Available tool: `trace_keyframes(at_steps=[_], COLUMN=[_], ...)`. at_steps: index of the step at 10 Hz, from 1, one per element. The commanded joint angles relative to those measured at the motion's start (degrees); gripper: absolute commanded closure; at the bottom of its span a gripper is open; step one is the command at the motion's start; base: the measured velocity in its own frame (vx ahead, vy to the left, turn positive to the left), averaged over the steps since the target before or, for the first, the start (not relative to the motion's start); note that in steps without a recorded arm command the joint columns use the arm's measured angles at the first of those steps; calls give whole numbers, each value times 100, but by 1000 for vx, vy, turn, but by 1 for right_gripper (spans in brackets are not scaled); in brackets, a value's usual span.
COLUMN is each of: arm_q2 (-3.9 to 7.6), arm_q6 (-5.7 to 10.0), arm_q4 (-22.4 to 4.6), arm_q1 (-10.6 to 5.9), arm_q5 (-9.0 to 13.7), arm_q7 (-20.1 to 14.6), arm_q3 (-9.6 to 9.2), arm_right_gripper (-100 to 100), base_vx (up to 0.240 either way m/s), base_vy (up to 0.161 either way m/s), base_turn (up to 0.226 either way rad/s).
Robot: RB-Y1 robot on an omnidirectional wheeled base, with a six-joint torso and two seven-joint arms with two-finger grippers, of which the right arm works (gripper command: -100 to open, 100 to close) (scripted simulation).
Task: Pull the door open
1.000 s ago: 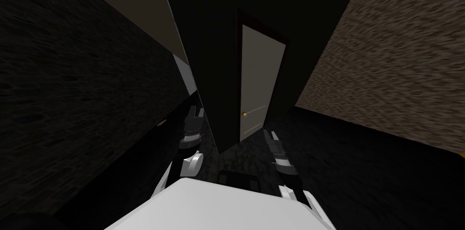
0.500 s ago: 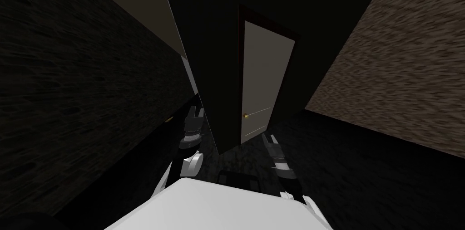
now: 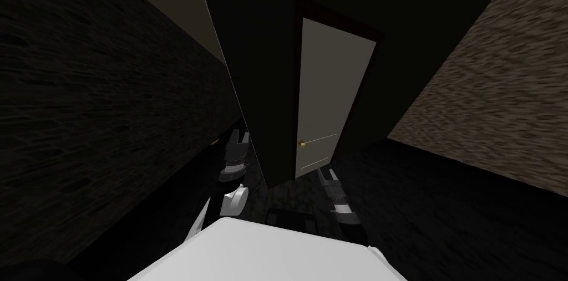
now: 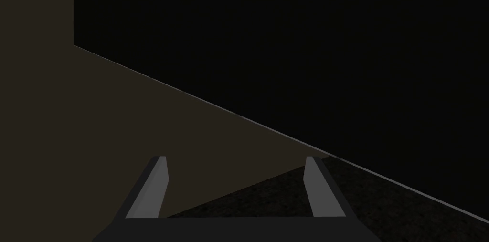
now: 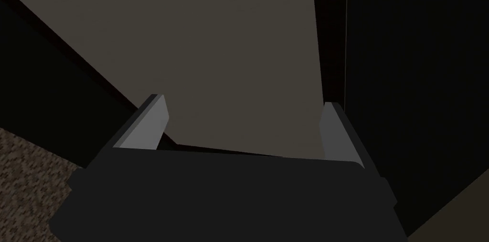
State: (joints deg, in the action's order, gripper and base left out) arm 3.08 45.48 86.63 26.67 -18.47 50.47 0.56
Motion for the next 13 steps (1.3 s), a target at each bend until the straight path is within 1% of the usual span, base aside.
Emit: trace_keyframes(at_steps=[1,9,10,11,12,13], arm_q2=[-34,-210,-260,-286,-336,-361], arm_q6=[66,279,323,345,386,404], arm_q4=[-200,-947,-1103,-1180,-1325,-1386], arm_q1=[-16,-16,-16,-16,-15,-15], arm_q5=[-101,-559,-654,-702,-791,-829], arm_q7=[196,989,1155,1237,1391,1457], arm_q3=[10,38,43,46,51,54], arm_right_gripper=[-100,-100,-100,-100,-100,-100], base_vx=[58,68,102,100,109,110], base_vy=[-80,-75,-97,-95,-97,-75], base_turn=[144,120,140,130,137,107])
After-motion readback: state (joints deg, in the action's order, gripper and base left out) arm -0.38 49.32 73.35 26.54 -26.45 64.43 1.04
